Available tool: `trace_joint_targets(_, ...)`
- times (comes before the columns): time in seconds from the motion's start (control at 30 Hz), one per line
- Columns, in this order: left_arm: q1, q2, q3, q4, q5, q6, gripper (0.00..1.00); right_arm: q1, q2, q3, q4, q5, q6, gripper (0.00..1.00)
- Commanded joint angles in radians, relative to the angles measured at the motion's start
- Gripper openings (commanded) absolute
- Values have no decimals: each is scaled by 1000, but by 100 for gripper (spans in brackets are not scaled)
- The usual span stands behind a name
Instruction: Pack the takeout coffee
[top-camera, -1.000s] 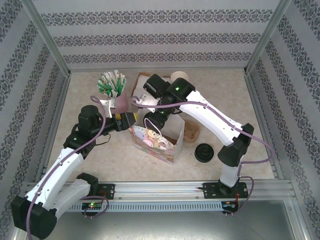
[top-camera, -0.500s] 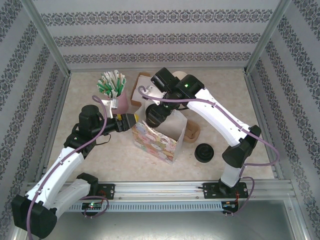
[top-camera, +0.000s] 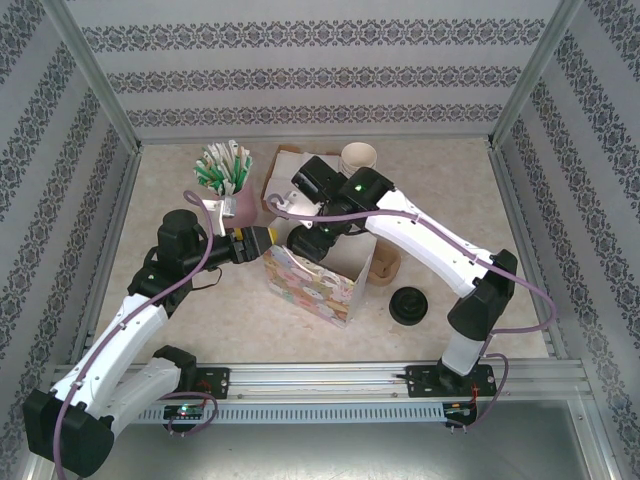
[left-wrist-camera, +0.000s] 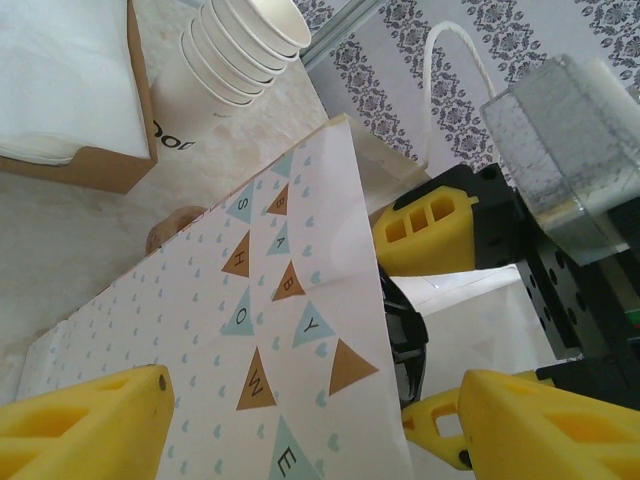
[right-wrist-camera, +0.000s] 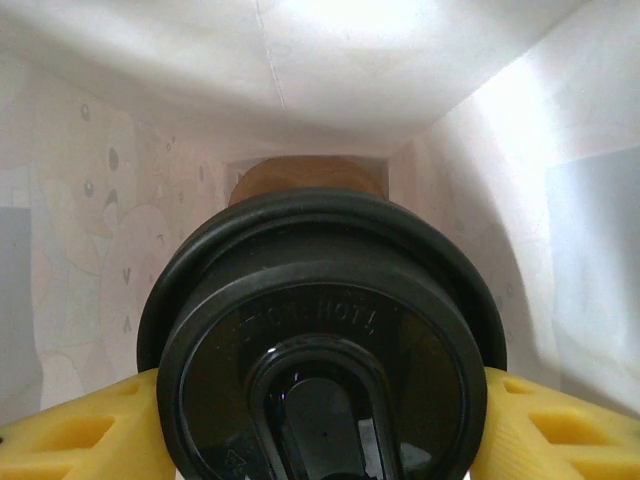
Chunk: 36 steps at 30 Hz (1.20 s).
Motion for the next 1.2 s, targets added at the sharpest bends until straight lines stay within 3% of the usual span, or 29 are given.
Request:
trace_joint_targets(0.0, 7, -13, -9, 46, 26, -14, 75, 13, -35, -30, 54, 3, -6, 56)
trace_joint_targets(1.17, 7, -48, -19, 29, -12, 2, 67, 17, 17, -237, 186, -34, 13, 56)
